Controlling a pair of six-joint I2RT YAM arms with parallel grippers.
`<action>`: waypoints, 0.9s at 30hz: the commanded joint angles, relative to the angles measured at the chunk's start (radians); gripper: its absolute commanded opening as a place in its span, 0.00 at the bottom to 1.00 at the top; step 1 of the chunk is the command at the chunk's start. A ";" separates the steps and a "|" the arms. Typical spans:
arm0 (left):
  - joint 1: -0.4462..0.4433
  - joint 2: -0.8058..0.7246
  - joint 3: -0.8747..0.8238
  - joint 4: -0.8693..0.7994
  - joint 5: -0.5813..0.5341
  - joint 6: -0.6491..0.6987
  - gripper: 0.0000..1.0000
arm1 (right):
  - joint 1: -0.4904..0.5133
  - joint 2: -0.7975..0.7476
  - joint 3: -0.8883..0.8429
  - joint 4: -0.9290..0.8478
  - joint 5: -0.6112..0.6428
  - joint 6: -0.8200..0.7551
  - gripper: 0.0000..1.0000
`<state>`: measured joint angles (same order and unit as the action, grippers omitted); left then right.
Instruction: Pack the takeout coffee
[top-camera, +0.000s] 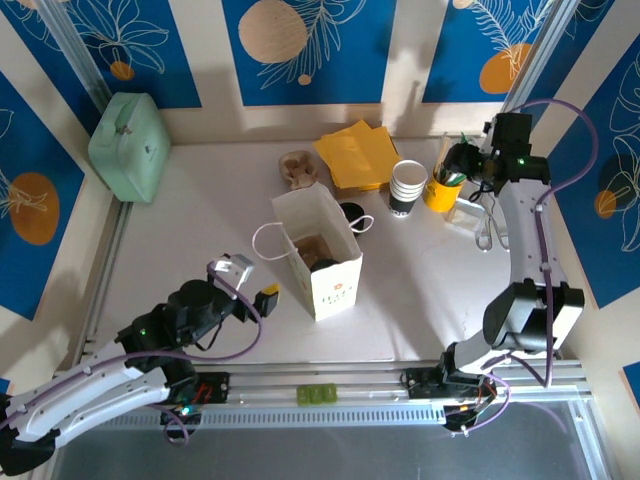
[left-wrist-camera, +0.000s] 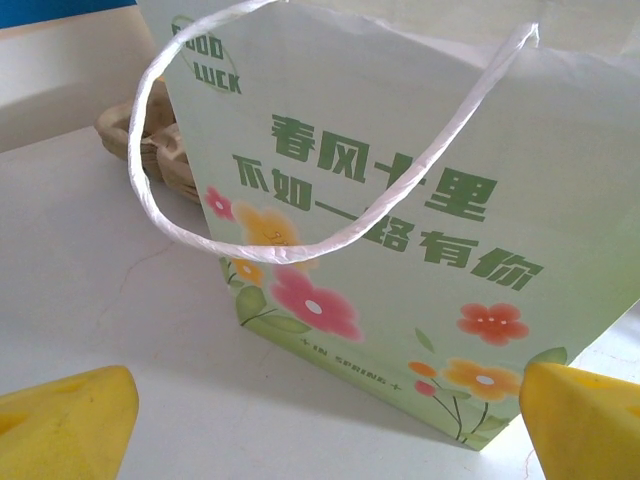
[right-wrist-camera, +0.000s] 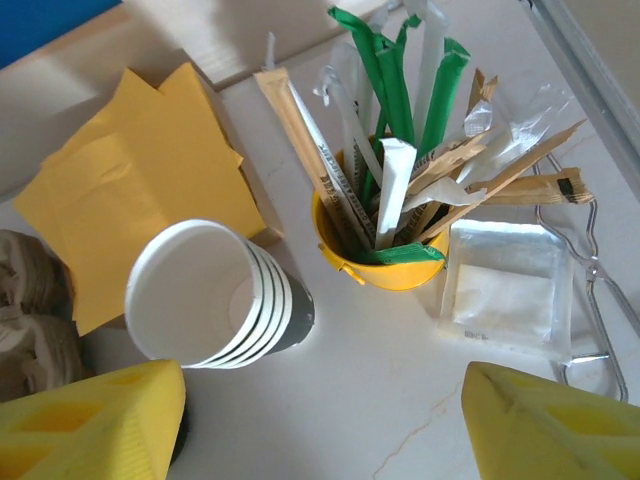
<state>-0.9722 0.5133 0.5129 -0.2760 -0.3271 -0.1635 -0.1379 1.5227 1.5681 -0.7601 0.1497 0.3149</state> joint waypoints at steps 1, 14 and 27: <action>-0.006 -0.008 -0.003 -0.012 -0.013 -0.011 0.98 | -0.005 0.024 0.005 0.042 0.013 0.000 0.73; -0.006 -0.039 -0.021 -0.025 -0.039 -0.015 0.98 | -0.063 0.111 -0.009 0.091 -0.016 -0.023 0.62; -0.007 -0.036 -0.016 -0.035 -0.028 -0.019 0.98 | -0.081 0.174 0.016 0.082 -0.054 -0.024 0.42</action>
<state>-0.9722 0.4854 0.4961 -0.3016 -0.3492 -0.1749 -0.2119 1.6829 1.5681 -0.6849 0.1299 0.2958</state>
